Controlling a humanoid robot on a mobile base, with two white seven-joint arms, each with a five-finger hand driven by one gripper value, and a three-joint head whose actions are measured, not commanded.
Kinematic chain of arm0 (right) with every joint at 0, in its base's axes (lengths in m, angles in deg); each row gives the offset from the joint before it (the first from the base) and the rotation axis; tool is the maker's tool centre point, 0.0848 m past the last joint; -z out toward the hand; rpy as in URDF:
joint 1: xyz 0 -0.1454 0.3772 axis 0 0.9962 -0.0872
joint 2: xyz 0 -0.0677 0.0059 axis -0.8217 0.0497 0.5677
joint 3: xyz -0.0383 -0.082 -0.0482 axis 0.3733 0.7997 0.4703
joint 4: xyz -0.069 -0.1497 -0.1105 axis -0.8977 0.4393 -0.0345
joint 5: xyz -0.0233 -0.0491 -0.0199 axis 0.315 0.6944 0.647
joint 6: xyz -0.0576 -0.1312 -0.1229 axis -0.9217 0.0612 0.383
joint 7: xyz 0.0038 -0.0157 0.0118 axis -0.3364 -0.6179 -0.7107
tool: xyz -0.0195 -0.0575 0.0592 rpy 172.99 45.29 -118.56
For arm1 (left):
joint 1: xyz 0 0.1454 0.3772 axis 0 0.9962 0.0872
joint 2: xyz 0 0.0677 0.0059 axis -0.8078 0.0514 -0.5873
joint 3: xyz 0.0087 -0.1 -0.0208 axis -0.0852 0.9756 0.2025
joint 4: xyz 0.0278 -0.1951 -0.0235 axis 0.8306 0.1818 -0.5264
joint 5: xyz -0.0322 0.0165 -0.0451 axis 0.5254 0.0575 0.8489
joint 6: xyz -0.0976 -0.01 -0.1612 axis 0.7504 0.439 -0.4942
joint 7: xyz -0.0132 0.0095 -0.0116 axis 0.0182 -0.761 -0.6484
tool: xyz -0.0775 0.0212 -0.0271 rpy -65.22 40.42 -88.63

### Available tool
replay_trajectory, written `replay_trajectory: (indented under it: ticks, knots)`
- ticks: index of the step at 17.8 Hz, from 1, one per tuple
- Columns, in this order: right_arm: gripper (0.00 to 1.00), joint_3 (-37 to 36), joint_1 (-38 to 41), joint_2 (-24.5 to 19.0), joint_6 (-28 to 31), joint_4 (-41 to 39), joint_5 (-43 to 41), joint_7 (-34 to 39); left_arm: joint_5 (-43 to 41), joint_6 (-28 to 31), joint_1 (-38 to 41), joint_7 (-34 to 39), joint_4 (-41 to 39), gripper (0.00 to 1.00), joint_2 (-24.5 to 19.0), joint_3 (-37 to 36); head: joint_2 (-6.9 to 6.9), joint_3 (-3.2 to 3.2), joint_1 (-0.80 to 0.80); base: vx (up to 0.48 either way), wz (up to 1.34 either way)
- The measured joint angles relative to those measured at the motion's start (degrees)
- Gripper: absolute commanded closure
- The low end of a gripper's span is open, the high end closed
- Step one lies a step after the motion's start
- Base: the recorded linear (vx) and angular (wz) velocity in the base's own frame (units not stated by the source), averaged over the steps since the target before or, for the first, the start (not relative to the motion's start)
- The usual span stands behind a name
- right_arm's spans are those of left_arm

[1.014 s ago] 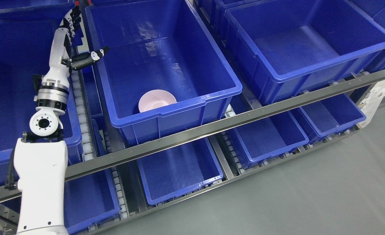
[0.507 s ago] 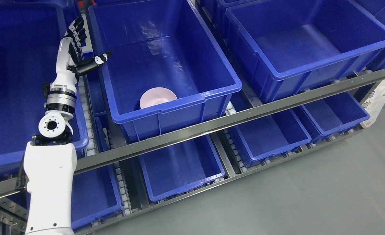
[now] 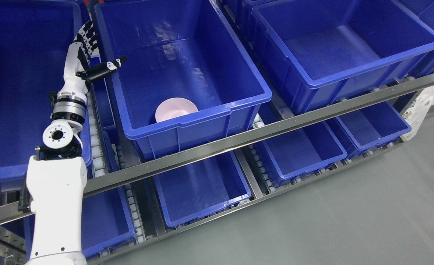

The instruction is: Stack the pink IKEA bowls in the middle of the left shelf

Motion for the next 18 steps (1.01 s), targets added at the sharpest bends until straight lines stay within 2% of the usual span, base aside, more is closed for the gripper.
replay_trajectory:
  ticks: [4,18]
  knots:
    - [0.0,0.0,0.0,0.0,0.0,0.0,0.0,0.14,-0.06,1.46,-2.28,-0.17,0.01,0.02,-0.21,0.55,0.0,0.0,0.0,0.0,0.0]
    - [0.0,0.0,0.0,0.0,0.0,0.0,0.0,0.17,-0.05,0.69,-10.72,-0.25,4.42,0.02,-2.95,1.31,0.0,0.0,0.0,0.001,0.01]
